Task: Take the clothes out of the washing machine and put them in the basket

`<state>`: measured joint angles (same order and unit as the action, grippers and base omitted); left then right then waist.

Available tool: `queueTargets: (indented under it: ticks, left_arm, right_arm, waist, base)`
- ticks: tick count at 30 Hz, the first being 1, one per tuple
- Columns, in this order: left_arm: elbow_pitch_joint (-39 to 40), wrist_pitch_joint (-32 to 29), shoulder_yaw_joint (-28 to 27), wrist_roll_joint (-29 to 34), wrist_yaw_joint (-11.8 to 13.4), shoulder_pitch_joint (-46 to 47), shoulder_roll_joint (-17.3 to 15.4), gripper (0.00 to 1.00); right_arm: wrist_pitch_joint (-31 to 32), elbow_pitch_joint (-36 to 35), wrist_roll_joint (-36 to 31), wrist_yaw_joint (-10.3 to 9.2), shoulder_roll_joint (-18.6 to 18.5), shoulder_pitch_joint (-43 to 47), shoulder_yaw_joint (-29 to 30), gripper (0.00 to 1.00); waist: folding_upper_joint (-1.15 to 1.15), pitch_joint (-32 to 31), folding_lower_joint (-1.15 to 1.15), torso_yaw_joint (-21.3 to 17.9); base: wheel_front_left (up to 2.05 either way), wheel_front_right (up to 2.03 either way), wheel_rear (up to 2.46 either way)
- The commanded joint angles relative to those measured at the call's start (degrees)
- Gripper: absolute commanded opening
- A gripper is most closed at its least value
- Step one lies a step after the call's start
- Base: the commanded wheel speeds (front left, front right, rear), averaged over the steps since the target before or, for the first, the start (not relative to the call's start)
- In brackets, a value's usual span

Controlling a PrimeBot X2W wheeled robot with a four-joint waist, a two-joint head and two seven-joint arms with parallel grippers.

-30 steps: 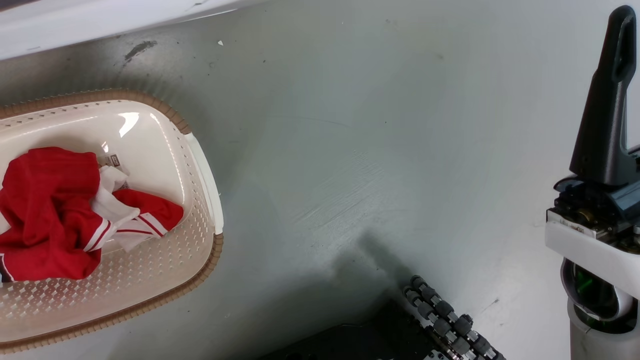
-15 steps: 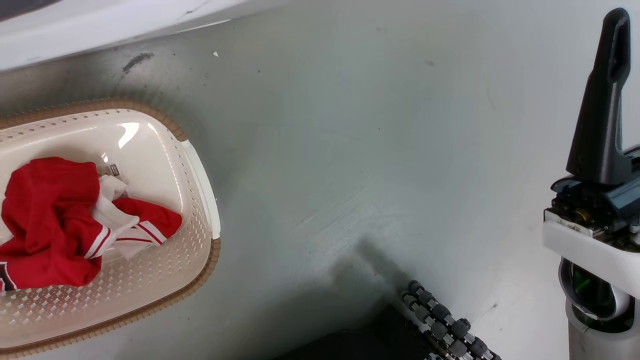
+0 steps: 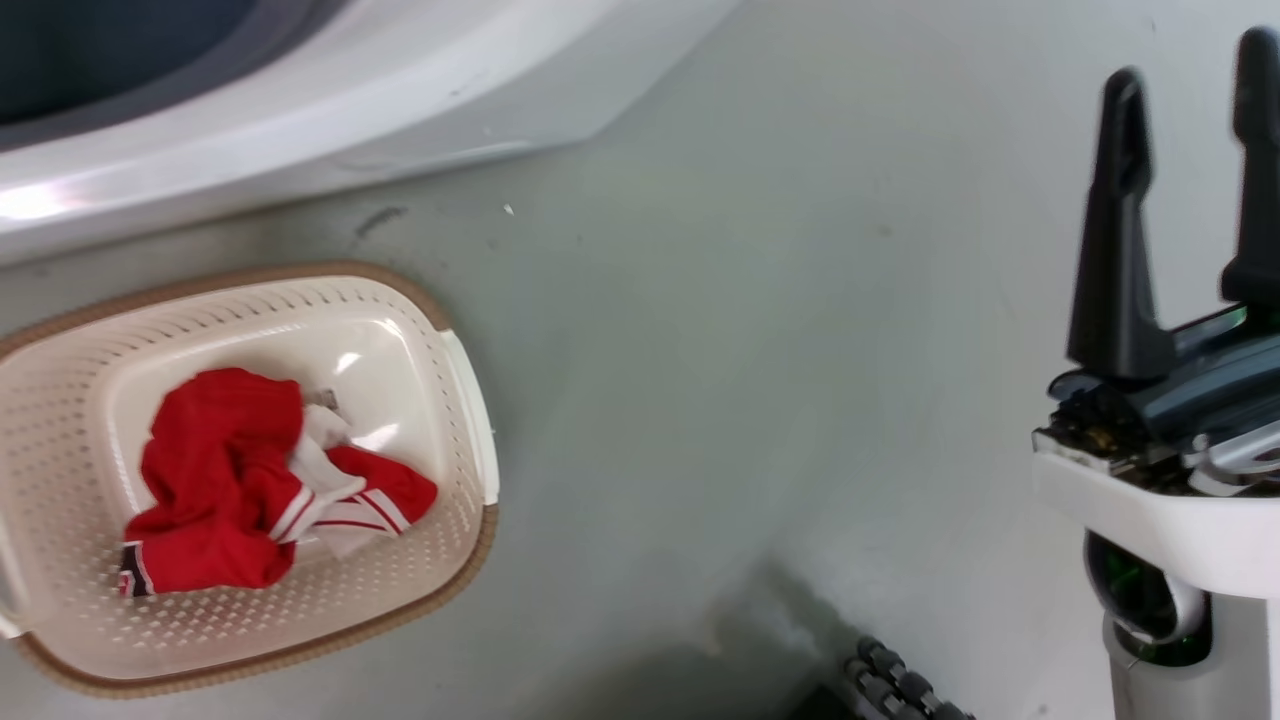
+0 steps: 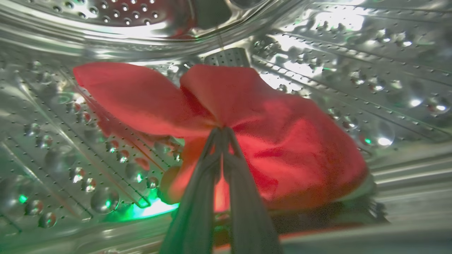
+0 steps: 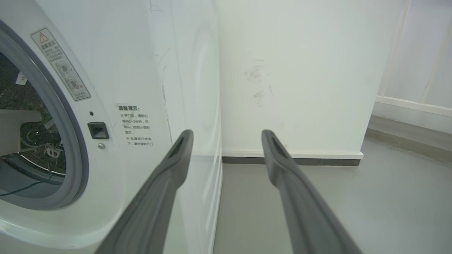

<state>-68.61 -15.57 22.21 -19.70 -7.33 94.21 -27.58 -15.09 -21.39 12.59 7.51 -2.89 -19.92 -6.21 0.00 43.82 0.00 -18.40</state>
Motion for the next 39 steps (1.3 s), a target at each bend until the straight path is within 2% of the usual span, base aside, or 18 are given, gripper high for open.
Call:
queueTargets:
  ticks: [1,14,22,27,33,39]
  left_arm:
    - [0.7,0.7,0.8,-1.1,-0.1,-2.1,0.5,0.00]
    - [10.4,11.9,10.0,-12.8,-0.1,-23.1,-0.5,0.00]
    - [15.3,19.3,13.2,-16.5,-0.1,-35.9,0.2,0.00]
    - [19.8,22.0,15.1,-16.7,-0.1,-43.6,0.0,0.00]
    - [28.4,22.7,16.5,-17.0,2.0,-52.4,-0.8,0.00]
    - [39.7,21.0,17.3,-17.8,6.1,-61.4,-2.6,0.00]
  right_arm:
    - [-0.1,0.4,-0.3,-0.04,0.0,0.7,-0.2,1.00]
    - [-0.1,4.0,-4.2,-0.04,0.0,5.6,-1.4,1.00]
    - [-0.1,5.7,-5.9,-0.05,0.0,9.5,-0.9,1.00]
    - [-0.1,6.5,-7.2,-0.04,0.0,12.5,-1.1,1.00]
    - [-0.1,7.8,-8.4,-0.04,0.0,15.5,-1.3,1.00]
    - [-0.1,8.5,-8.7,-0.04,0.0,17.6,-1.5,1.00]
  waist:
    - [0.00,-3.2,0.00,1.9]
    - [0.00,-16.4,0.00,5.0]
    - [0.00,-23.7,0.00,7.1]
    - [0.00,-28.2,0.00,8.9]
    - [0.00,-33.1,0.00,10.6]
    - [0.00,-36.4,0.00,11.9]
  base:
    - [0.00,0.00,0.00]
    - [0.00,0.00,0.00]
    - [0.00,0.00,0.00]
    - [0.00,0.00,0.00]
    - [0.00,0.00,0.00]
    - [0.00,0.00,0.00]
